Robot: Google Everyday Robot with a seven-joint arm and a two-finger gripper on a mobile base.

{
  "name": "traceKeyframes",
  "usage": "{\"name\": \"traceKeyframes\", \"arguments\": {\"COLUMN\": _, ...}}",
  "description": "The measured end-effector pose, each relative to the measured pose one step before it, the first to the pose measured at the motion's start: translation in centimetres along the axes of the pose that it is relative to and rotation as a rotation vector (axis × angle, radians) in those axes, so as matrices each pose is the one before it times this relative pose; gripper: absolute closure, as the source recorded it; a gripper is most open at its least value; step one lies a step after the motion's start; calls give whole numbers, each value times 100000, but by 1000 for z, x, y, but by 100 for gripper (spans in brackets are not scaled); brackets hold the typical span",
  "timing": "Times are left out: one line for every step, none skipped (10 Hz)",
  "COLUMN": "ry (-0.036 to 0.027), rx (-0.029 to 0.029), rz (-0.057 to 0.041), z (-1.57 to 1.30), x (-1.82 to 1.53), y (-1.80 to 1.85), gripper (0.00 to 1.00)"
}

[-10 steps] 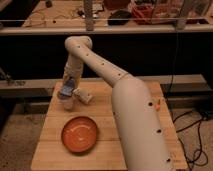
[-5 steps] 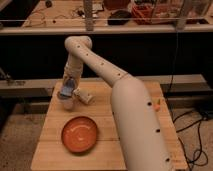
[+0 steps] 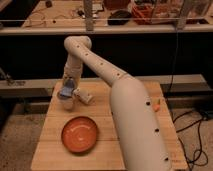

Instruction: Place the white sponge in the ceramic cup

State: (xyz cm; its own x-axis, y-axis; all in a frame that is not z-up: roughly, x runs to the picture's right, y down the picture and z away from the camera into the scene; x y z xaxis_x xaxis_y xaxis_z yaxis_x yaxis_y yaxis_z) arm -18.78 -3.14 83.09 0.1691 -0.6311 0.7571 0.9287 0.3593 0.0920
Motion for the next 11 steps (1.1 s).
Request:
{"name": "traceKeyframes", "arguments": {"ry": -216, "rx": -217, "rz": -261, "z": -23, "x": -62, "y": -12, "gripper": 39}}
{"name": "traceKeyframes", "arguments": {"ry": -113, "rx": -64, "rz": -173, "z": -3, "x": -4, "y": 14, "gripper": 34}}
{"name": "traceKeyframes", "arguments": {"ry": -115, "rx": -77, "rz": -170, "z": 36, "x": -25, "y": -22, "gripper": 34}}
{"name": "traceKeyframes", "arguments": {"ry": -298, "rx": -180, "rz": -306, "z": 12, "x": -107, "y": -38, "gripper": 34}}
{"name": "traceKeyframes", "arguments": {"ry": -312, "rx": -287, "rz": -194, "z": 27, "x": -92, "y": 22, "gripper": 34}}
{"name": "traceKeyframes", "arguments": {"ry": -224, "rx": -213, "rz": -124, "z": 22, "x": -64, "y": 38, "gripper": 31}}
{"name": "traceKeyframes", "arguments": {"ry": -76, "rx": -71, "rz": -155, "z": 0, "x": -10, "y": -6, "gripper": 27}}
{"name": "traceKeyframes", "arguments": {"ry": -244, "rx": 16, "rz": -262, "z": 15, "x": -58, "y": -66, "gripper": 27}}
{"name": "traceKeyframes", "arguments": {"ry": -213, "rx": -79, "rz": -211, "z": 26, "x": -48, "y": -48, "gripper": 27}}
{"name": "traceKeyframes", "arguments": {"ry": -116, "rx": -32, "rz": -53, "z": -6, "x": -8, "y": 10, "gripper": 26}}
{"name": "traceKeyframes", "arguments": {"ry": -354, "rx": -412, "rz": -32, "z": -15, "x": -57, "y": 94, "gripper": 20}}
